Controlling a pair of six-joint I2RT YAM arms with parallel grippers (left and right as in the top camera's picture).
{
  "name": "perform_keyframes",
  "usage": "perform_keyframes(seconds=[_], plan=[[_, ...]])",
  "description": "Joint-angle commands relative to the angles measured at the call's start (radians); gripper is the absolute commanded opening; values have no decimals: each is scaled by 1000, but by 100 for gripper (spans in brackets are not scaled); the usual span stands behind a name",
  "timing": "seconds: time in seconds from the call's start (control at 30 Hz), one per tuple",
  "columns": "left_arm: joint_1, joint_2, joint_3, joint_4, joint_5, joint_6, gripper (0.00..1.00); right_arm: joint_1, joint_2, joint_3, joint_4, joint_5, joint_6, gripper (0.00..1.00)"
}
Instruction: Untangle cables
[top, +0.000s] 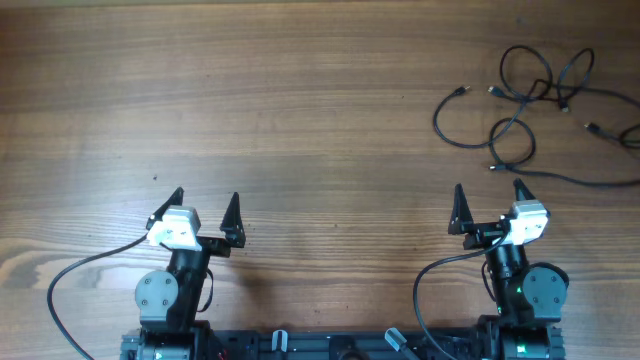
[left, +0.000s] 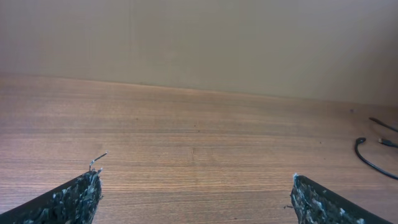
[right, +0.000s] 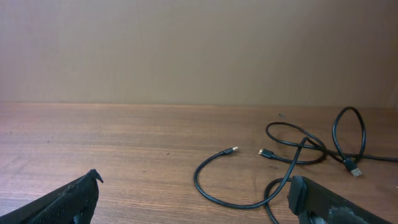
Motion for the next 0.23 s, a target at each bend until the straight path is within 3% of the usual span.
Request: perform_keyframes(seconds=[0.0, 0.2], plan=[[6, -10, -5, -6, -10, -10, 100, -4, -14, -1, 6, 11, 13, 100], [6, -10, -5, -6, -10, -10, 100, -4, -14, -1, 6, 11, 13, 100]])
